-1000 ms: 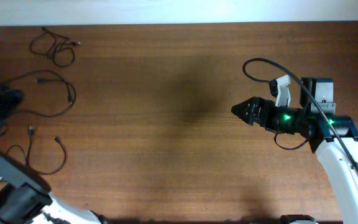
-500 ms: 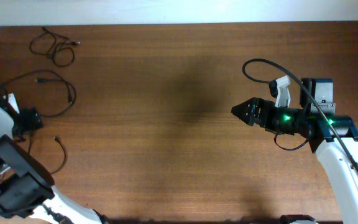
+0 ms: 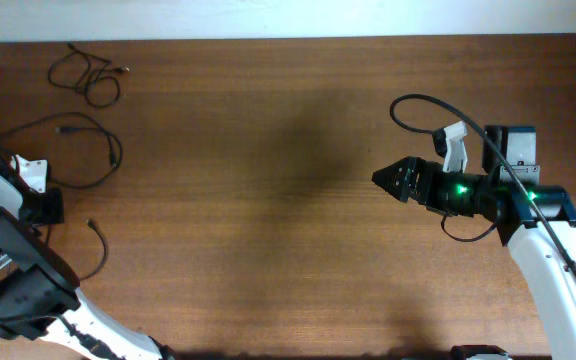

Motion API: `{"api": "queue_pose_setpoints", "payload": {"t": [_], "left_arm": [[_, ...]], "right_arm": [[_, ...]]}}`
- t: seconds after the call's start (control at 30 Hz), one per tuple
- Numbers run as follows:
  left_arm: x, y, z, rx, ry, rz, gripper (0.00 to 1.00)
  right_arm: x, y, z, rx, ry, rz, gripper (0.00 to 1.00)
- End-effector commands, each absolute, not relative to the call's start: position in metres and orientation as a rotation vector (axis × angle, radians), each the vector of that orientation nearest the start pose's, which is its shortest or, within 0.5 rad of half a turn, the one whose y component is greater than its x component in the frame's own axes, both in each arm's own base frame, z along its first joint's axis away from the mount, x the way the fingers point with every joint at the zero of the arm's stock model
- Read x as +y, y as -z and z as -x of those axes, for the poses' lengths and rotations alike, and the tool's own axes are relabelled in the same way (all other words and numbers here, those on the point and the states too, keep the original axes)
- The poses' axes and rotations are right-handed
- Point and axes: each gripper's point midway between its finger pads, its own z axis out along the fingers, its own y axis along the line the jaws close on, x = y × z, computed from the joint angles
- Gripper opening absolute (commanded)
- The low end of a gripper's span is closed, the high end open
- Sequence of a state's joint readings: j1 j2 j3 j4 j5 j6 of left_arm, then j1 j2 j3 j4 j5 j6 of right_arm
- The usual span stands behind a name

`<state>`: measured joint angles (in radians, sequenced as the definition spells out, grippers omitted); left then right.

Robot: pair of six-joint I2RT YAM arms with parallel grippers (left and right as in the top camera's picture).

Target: Untangle cables

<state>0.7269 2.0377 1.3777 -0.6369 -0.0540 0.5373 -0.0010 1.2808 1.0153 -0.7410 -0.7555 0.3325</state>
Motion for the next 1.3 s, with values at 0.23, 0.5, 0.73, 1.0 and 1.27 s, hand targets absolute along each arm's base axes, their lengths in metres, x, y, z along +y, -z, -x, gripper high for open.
{"api": "queue_pose_setpoints", "payload": {"t": [0.23, 0.5, 0.73, 1.0, 1.27], "left_arm": [[0.285, 0.02, -0.283, 3.017, -0.217, 0.326, 0.47], [0.295, 0.021, -0.273, 3.005, -0.221, 0.382, 0.24], [0.277, 0.02, -0.291, 2.924, -0.044, 0.352, 0.0], [0.247, 0.019, -0.295, 2.911, 0.136, 0.016, 0.0], [0.237, 0.019, -0.287, 2.924, 0.186, -0.159, 0.0]], "right_arm": [[0.119, -0.192, -0.304, 2.512, -1.082, -0.105, 0.99], [0.115, -0.189, -0.306, 2.519, -1.045, -0.118, 0.99], [0.115, -0.189, -0.306, 2.519, -1.045, -0.118, 0.99], [0.115, -0.19, -0.306, 2.519, -1.045, -0.118, 0.99], [0.115, -0.19, -0.306, 2.519, -1.045, -0.118, 0.99]]}}
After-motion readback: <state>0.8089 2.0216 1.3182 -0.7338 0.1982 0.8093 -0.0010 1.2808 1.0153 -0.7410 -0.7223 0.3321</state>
